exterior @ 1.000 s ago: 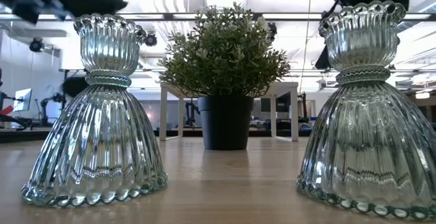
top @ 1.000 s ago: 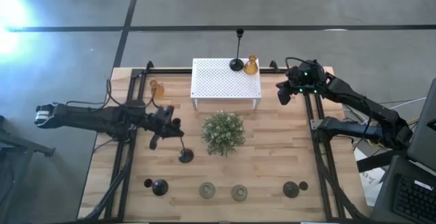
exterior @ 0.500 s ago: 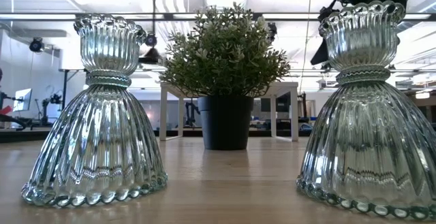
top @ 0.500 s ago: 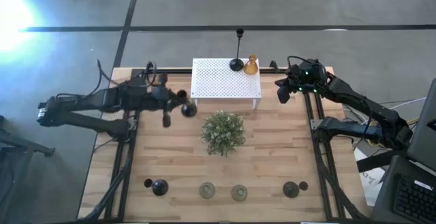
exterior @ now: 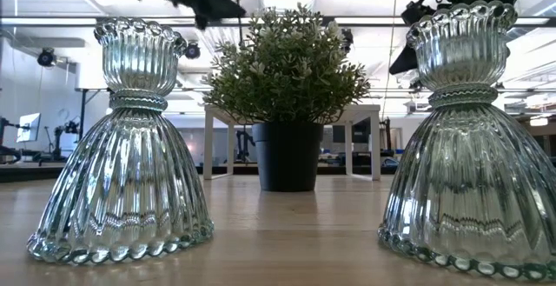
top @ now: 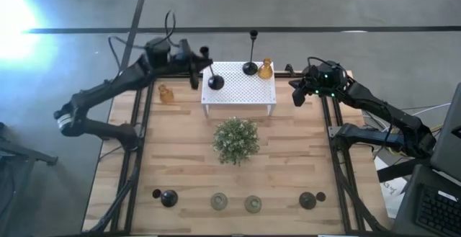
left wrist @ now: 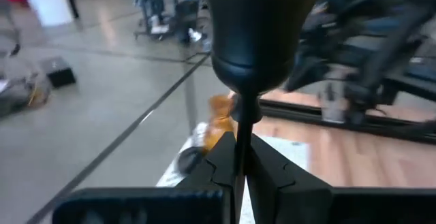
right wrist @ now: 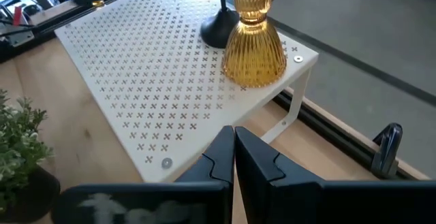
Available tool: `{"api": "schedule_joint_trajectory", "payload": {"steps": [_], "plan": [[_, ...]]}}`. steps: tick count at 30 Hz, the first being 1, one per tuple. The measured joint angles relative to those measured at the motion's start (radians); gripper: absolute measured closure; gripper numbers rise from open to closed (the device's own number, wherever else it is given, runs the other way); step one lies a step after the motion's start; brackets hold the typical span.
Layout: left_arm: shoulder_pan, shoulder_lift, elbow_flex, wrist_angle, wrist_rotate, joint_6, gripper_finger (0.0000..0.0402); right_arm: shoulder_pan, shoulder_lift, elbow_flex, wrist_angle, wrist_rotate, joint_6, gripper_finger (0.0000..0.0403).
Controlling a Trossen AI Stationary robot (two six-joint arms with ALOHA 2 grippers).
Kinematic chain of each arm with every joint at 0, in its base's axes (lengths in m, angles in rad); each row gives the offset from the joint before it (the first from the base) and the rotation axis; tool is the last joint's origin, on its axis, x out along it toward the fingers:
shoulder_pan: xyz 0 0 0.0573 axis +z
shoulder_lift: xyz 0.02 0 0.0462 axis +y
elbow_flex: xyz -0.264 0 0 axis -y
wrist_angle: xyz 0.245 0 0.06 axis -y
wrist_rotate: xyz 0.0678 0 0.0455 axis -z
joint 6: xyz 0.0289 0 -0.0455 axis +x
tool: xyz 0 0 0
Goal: Pick & Place candle stick holders
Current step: Put the large black candle holder on the shelf
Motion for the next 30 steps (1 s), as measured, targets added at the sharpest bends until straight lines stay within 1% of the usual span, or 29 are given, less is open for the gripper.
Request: {"api": "schedule_joint_trajectory", "payload": {"steps": [3, 6, 12, 16, 21, 30], "plan": [[0.058, 0.089, 0.044, 0.001, 0.002, -0.003, 0.0383, 0.000, 0.000, 0.000, 0.002, 0.000, 0.000, 0.0394], [0.090, 0.173, 0.094, 0.001, 0.004, 0.000, 0.0383, 0.000, 0.000, 0.000, 0.002, 0.000, 0.000, 0.0394], [0.093, 0.316, 0.220, 0.026, 0.031, 0.004, 0.0383, 0.000, 0.000, 0.000, 0.002, 0.000, 0.000, 0.0394], [0.094, 0.386, 0.291, 0.025, 0.043, 0.003, 0.0383, 0.000, 0.000, 0.000, 0.002, 0.000, 0.000, 0.0394], [0.095, 0.425, 0.323, 0.017, 0.042, 0.003, 0.0383, 0.000, 0.000, 0.000, 0.002, 0.000, 0.000, 0.0394], [0.098, 0.431, 0.322, 0.018, 0.027, 0.024, 0.0383, 0.000, 0.000, -0.001, 0.012, 0.000, 0.000, 0.0394]]}}
